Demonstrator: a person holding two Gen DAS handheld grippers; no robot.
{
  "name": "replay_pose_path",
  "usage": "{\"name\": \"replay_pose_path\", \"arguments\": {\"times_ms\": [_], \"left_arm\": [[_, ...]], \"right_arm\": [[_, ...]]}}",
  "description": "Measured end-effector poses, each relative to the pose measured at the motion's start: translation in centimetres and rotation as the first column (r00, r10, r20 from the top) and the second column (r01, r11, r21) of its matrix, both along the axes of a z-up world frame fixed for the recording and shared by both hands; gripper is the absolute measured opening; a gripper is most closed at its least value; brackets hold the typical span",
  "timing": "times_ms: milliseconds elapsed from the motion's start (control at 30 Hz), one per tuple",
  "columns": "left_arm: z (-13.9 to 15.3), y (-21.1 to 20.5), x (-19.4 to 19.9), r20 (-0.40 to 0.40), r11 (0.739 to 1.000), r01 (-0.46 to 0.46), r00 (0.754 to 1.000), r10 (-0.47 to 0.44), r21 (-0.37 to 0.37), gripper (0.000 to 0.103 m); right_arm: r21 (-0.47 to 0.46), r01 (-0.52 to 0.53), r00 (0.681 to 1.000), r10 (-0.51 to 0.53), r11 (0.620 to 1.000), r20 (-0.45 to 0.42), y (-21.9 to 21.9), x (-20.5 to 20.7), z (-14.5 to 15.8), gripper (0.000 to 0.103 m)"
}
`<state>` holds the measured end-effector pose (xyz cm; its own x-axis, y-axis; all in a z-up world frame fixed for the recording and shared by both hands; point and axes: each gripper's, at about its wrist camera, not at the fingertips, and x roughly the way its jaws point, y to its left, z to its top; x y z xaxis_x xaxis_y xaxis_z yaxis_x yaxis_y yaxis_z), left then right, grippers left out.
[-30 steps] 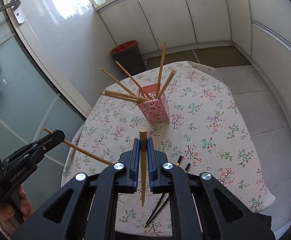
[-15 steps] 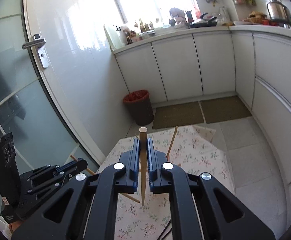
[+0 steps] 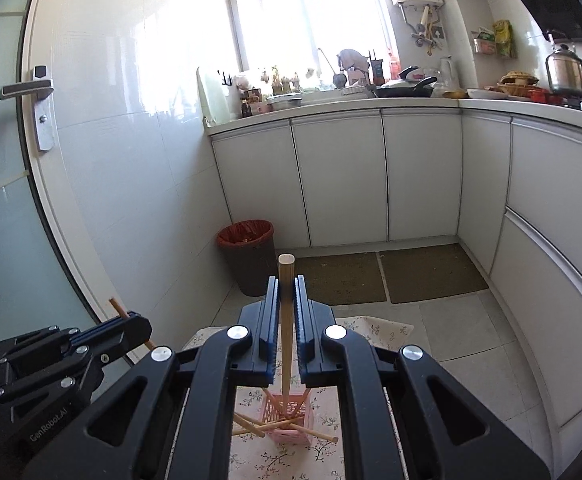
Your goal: Organize utensils
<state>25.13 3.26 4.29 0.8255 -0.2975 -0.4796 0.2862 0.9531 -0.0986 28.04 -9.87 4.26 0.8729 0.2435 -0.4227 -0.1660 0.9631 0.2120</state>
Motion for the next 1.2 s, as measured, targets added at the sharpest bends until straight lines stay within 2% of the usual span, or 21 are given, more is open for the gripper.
{"name": "replay_pose_path", "arguments": {"times_ms": [233,433,500,533,567,667,867,967,1067,1167,1200], "left_arm": [[-3.0,0.3,5.0,-0.042,0.999,-0.034,0.999,0.034,0.001,0.004],[-6.6,-0.1,7.6,-0.089,0.999,-0.048,0.995,0.047,-0.005,0.005],[-7.8,-0.3,8.0,-0.108,0.999,-0.034,0.994,0.034,0.004,0.011],[-8.2,-0.2,8.0,-0.112,0.999,-0.034,0.993,0.034,0.001,0.023],[-8.2,0.1,7.7,-0.103,0.999,-0.042,0.994,0.041,-0.008,0.034],[-6.7,1.6,6.6,-0.065,0.996,-0.073,0.995,0.070,-0.045,0.037],[-3.4,3.7,4.6,-0.013,0.988,-0.120,0.993,0.119,-0.095,0.045],[-2.5,4.1,3.6,-0.005,0.987,-0.129,0.992,0.129,-0.100,0.047],[-1.7,4.1,2.2,0.008,0.987,-0.129,0.991,0.130,-0.095,0.050],[-1.0,4.2,0.9,0.024,0.986,-0.134,0.990,0.137,-0.095,0.056],[-0.7,4.4,0.3,0.029,0.986,-0.136,0.990,0.139,-0.096,0.056]], "right_arm": [[-0.010,0.000,0.999,0.000,1.000,-0.043,0.5,2.8,-3.8,0.007],[-0.014,-0.024,0.999,0.023,1.000,-0.034,1.1,3.7,-6.6,0.008],[0.005,-0.057,0.997,0.057,0.998,-0.048,1.5,4.3,-8.0,0.008],[0.012,-0.065,0.996,0.066,0.998,-0.061,1.6,4.5,-8.5,0.008],[0.015,-0.065,0.995,0.066,0.998,-0.079,1.6,4.6,-9.1,0.010],[0.024,-0.044,0.995,0.046,0.999,-0.092,1.3,4.6,-9.0,0.012],[0.018,-0.021,0.999,0.022,1.000,-0.041,0.6,2.7,-6.3,0.014],[0.013,-0.017,1.000,0.017,1.000,-0.025,0.5,1.5,-5.1,0.026],[0.009,-0.014,1.000,0.014,1.000,-0.014,0.5,0.1,-4.0,0.031],[0.023,-0.016,1.000,0.016,1.000,0.009,0.5,-1.6,-2.9,0.047],[0.027,-0.018,1.000,0.018,0.999,0.017,0.5,-2.2,-2.6,0.048]]}}
